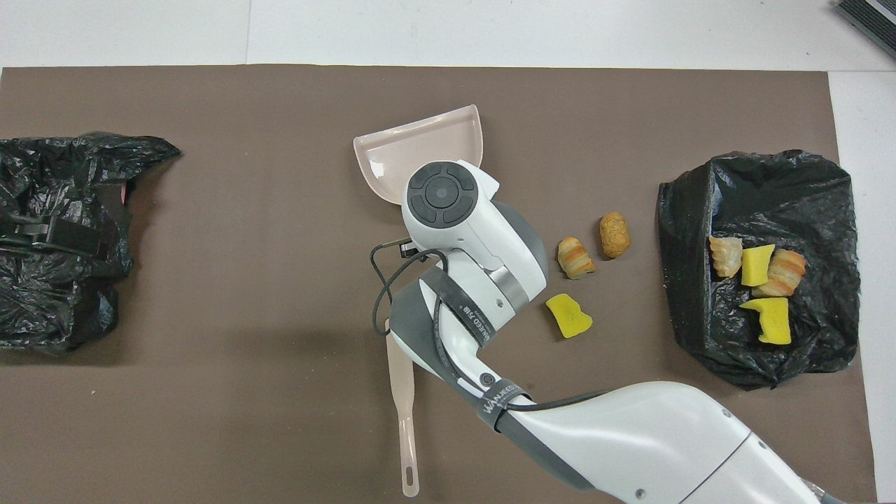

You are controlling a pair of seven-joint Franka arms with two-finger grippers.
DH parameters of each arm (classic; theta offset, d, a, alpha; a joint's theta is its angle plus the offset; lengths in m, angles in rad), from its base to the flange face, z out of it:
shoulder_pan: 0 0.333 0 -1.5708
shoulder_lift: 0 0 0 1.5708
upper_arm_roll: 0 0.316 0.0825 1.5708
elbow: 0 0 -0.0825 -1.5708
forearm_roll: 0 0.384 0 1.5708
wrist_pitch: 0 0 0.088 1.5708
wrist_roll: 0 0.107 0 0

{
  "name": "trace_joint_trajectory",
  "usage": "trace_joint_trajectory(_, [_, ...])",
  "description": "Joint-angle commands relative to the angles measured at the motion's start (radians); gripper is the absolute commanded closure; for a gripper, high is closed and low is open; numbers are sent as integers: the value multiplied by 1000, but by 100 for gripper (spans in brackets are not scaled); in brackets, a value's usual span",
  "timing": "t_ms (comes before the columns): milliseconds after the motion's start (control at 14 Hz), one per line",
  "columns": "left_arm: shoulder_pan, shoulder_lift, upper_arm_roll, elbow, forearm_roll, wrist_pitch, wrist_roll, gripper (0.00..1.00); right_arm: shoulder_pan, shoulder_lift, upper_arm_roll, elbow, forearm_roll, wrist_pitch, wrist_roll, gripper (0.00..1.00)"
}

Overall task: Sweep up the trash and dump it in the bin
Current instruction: 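Return the dustpan to the table center with the right gripper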

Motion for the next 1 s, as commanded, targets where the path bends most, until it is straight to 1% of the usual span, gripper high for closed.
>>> trace_joint_trajectory(0, [-9, 1, 14, 13, 46, 12, 18, 0, -4, -9, 6, -40, 33, 45, -16, 88])
trace_joint_trajectory(71, [-9, 3, 14, 15, 46, 12, 12, 0, -7, -9, 6, -41, 32, 42, -16, 79])
trace_joint_trajectory(142, [-9, 3, 14, 15, 46, 9, 9, 0, -7, -10, 6, -31, 30, 34, -17, 64])
trace_joint_trajectory(214, [-11, 3, 14, 15, 46, 9, 7, 0, -14, -12, 6, -28, 32, 42, -22, 5])
trace_joint_trajectory(285, [-12, 3, 14, 15, 46, 10, 7, 0, -20, -23, 6, -27, 33, 40, -19, 0])
trace_joint_trajectory(427, [-12, 3, 14, 15, 46, 10, 7, 0, -23, -73, 6, -27, 77, 26, -28, 0])
trace_joint_trajectory(498, [-9, 3, 14, 15, 47, 10, 7, 0, -41, -120, 4, -31, 117, 11, -30, 0])
trace_joint_trajectory(641, [-3, 3, 15, 16, 49, 12, 9, 0, -52, -212, 4, -36, 139, -93, -65, 0])
trace_joint_trajectory(783, [0, 3, 15, 15, 49, 9, 7, 0, -52, -292, 4, -59, 226, -218, -79, 0])
trace_joint_trajectory(854, [-3, 3, 14, 15, 49, 10, 7, 0, -44, -332, 4, -89, 246, -260, -91, 0])
trace_joint_trajectory(925, [-5, 3, 14, 15, 49, 10, 7, 0, -28, -372, 6, -138, 248, -267, -97, 0])
